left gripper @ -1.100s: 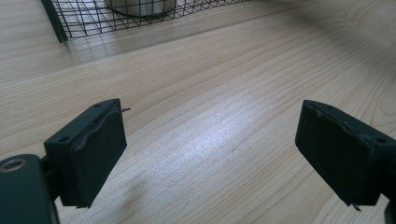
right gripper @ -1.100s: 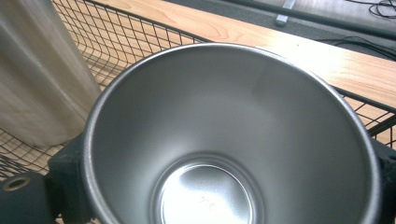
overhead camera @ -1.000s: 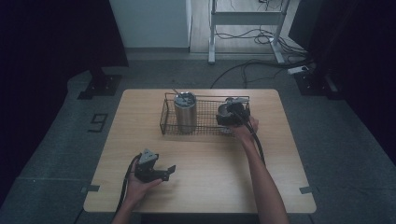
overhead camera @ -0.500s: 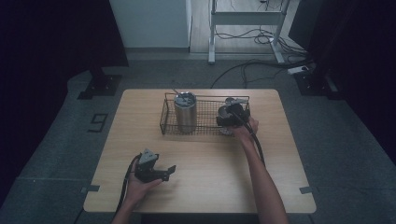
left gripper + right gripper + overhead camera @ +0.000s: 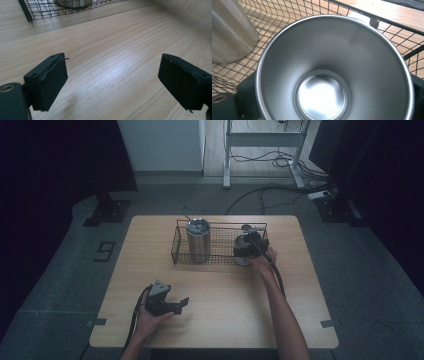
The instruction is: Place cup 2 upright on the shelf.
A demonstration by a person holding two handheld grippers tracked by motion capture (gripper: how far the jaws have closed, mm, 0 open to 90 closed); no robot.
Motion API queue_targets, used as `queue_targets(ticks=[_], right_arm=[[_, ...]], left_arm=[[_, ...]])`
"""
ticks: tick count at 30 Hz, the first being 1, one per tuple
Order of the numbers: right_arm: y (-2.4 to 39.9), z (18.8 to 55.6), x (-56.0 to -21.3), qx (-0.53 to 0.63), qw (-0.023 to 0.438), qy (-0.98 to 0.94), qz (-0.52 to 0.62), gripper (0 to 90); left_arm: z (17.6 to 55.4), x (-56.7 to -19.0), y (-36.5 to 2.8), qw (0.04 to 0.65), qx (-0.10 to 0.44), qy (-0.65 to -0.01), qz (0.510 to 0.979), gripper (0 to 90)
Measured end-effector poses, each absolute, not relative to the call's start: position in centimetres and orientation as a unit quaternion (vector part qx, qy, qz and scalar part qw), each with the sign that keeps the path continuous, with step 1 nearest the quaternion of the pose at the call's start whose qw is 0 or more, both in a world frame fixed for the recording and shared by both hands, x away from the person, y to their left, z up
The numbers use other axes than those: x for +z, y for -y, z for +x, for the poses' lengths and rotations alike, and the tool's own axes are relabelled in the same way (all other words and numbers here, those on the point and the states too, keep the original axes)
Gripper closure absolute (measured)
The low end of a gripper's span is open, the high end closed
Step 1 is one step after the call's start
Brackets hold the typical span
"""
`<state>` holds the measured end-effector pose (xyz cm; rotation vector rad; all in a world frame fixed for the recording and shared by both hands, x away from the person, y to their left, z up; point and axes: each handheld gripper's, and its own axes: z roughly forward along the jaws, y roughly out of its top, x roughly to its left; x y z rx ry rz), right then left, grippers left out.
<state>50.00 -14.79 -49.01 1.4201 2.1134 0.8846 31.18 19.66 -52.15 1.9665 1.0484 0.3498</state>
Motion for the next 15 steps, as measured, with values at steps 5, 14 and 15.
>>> queue_targets(ticks=[5,14,15], right_arm=[[14.8,49.7,-48.8,0.323,0.231,-0.762,0.511,0.0],[15.1,49.3,-47.6,0.363,0.237,-0.748,0.502,0.0],[15.2,49.3,-47.5,0.366,0.238,-0.746,0.502,0.0]], left_arm=[[31.2,-52.2,-19.6,0.429,0.14,-0.42,0.787,8.8],[31.2,-52.2,-19.7,0.43,0.138,-0.422,0.786,8.8],[31.2,-52.2,-19.7,0.43,0.138,-0.422,0.786,8.8]])
